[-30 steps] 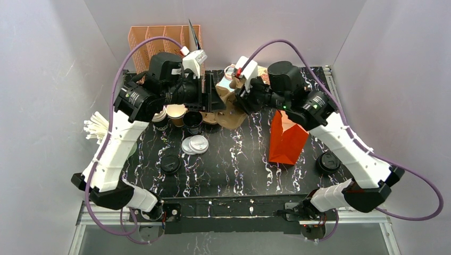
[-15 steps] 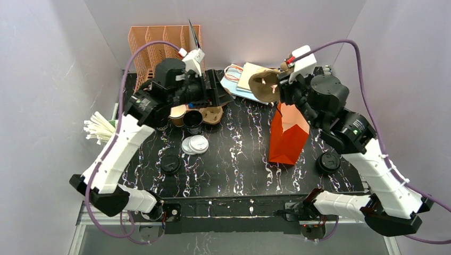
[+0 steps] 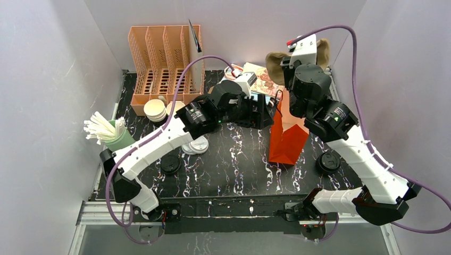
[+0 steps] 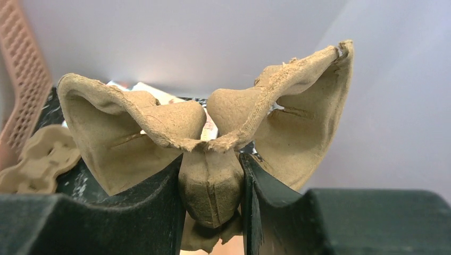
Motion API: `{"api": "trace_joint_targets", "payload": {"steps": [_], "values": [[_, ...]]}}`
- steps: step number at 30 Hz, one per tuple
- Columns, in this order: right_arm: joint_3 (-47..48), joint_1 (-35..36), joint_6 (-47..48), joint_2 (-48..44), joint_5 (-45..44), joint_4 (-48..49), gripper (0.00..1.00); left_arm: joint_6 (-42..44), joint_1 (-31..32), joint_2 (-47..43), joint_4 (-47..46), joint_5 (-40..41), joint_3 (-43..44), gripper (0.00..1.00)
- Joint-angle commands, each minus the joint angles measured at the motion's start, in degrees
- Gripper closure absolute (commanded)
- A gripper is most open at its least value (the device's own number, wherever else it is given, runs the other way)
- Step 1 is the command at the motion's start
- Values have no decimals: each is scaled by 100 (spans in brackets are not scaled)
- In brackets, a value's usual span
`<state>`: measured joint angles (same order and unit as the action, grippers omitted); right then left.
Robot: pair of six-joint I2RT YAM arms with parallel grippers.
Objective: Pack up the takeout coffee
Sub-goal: Place the cup tray in the takeout bag.
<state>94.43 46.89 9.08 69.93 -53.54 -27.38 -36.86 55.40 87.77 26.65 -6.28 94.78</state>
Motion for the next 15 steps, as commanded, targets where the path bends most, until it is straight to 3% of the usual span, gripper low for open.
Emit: {"api": "trace_joint_targets", "payload": {"steps": [1,7,11,15], "values": [[399,-14,289,38,-1143,542,68,37,123,123,-815,881,119,28],[235,-16,362,-261,-1500,354,69,-108,176,616,-1633,860,85,34],[168,-14,342,-511,-1558,321,71,-150,249,1035,-1707,778,326,39],[177,-14,329,-582,-1064,22,71,-29,255,1165,-1895,842,354,53]]}}
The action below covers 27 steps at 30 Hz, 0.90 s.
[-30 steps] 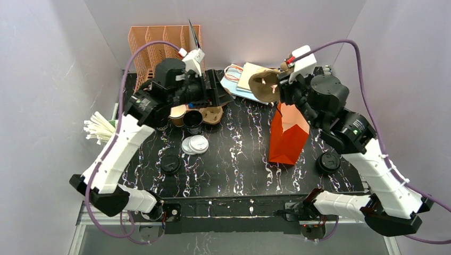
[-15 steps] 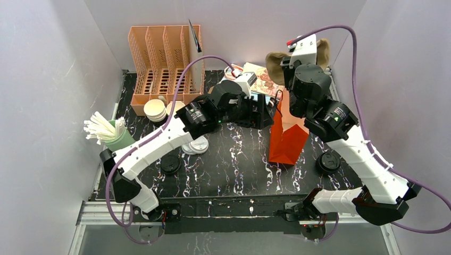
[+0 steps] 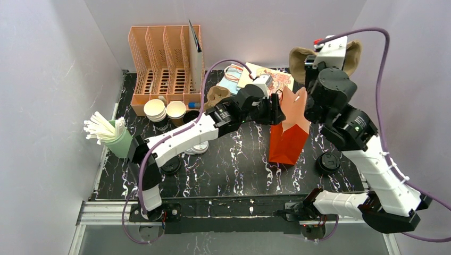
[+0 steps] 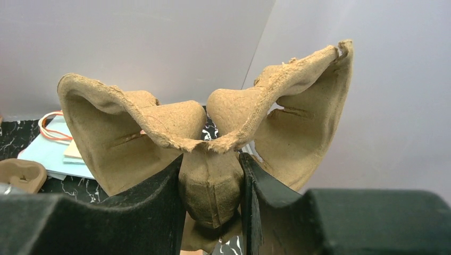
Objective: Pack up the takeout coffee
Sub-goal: Place the cup tray in the takeout bag.
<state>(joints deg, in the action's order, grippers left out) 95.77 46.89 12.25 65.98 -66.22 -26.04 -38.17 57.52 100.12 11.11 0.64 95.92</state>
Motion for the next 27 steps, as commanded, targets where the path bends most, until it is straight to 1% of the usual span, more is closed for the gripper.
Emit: {"api": "trace_joint_targets", "payload": {"steps": [1,4,5,6,7,9,12,16,19,22,24,27], "values": [[107,-14,-99,-169,418,-348,71,157,41,-82,-343,206,243,62],[434,-14,-480,-60,928,-1161,74,302,-111,-187,-39,234,343,91],[530,-14,-561,-30,1061,-1403,74,333,-210,-232,142,141,422,98],[609,-14,-618,-11,1179,-1685,74,341,-339,-293,364,-11,476,100],[652,-14,-642,5,1343,-1792,75,323,-493,-326,486,-403,506,100],[729,-14,-652,39,1647,-2082,76,275,-800,-506,780,-933,540,100],[836,-19,-659,87,2109,-2248,77,184,-1279,-740,1062,-1840,497,100],[1104,-14,-690,274,2324,-2603,79,-62,-1784,-832,1312,-2777,486,100],[1166,-20,-595,367,2615,-2810,80,-395,-1897,-829,1075,-3318,377,100],[1059,-19,-499,459,2625,-2811,81,-491,-1900,-810,920,-3743,344,100],[1050,-14,-458,512,2581,-2636,82,-411,-1900,-816,976,-3930,340,100],[1180,-14,-391,555,2761,-2153,82,-317,-1901,-831,1157,-4080,293,100]]}}
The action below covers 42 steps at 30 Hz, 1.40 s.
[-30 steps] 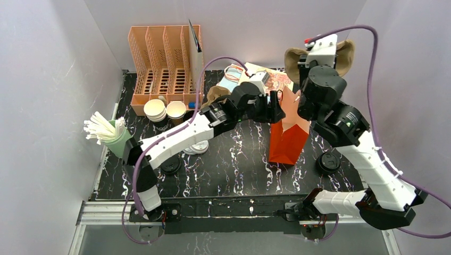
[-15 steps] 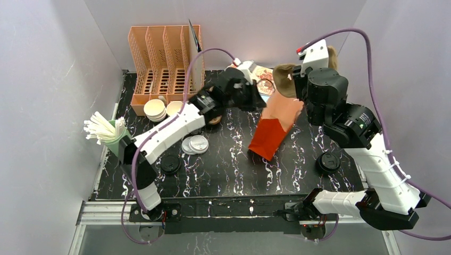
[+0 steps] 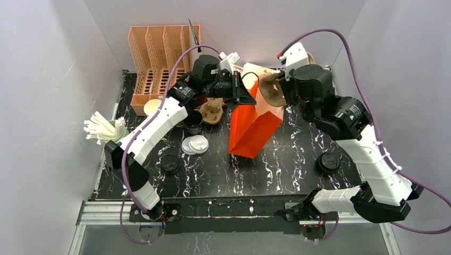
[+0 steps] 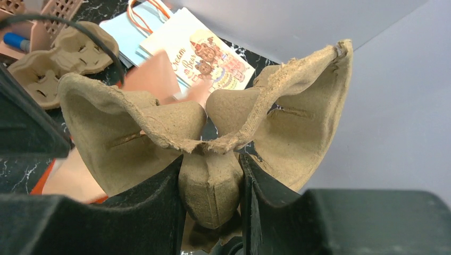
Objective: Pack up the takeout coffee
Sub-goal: Place the cup tray in the takeout bag.
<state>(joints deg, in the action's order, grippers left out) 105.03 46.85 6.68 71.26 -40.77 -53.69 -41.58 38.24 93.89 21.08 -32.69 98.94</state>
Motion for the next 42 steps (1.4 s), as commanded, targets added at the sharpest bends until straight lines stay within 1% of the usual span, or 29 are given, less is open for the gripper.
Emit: {"api": "trace_joint_targets", "payload": {"steps": [1,5,9,15,17,21,25,27,33,42], "values": [[293,-16,207,46,310,680,82,57,26,-223,223,-762,-32,100],[317,-14,486,149,592,860,81,137,26,-281,334,-879,-130,100],[-82,-10,726,54,728,855,83,381,17,-294,569,-911,-183,100],[-747,-14,521,-111,562,421,84,810,7,-281,1015,-664,-305,100],[-999,-12,548,-95,460,297,85,973,5,-360,1057,-578,-375,100],[-1210,-5,697,54,131,211,88,1237,-8,-436,1224,-464,-426,100],[-1274,7,805,77,291,250,86,1499,-105,-356,1559,-375,-259,100],[-1302,12,861,81,390,228,85,1602,-168,-334,1735,-199,-170,98],[-1304,130,981,102,592,192,84,1649,-264,-412,1738,226,-120,96],[-1309,676,1259,379,174,175,85,1689,-290,-442,1674,458,50,94]]}}
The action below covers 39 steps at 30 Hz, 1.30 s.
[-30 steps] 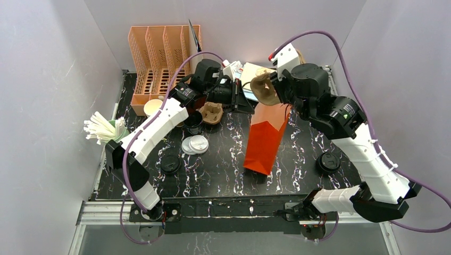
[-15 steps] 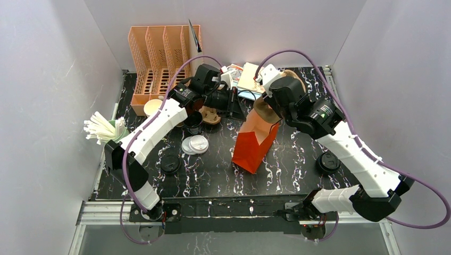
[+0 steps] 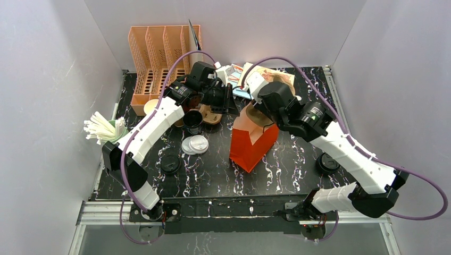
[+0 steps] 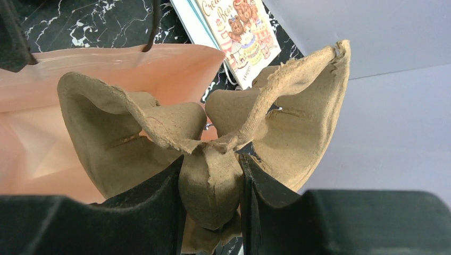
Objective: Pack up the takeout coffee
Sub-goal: Place the cup tray in the takeout bag.
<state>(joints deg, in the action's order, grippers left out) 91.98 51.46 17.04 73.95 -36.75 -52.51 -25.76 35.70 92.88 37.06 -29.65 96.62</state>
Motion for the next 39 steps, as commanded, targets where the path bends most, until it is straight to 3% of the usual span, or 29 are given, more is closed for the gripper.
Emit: {"api": "trace_joint_targets", "payload": {"steps": [1,14,28,36,39], "values": [[21,281,225,137,-235,44,85,94,-37,-327,62,147,303,94],[338,1119,-909,769,-771,-600,88,-6,-43,-338,-68,220,214,94],[2251,1120,-1358,760,-1133,-748,88,8,-50,-310,-43,106,208,95],[1540,1114,-1185,174,-1136,819,89,74,-46,-306,34,51,182,95],[1158,1030,-1048,-64,2,1857,85,108,-46,-306,95,9,137,95]]}}
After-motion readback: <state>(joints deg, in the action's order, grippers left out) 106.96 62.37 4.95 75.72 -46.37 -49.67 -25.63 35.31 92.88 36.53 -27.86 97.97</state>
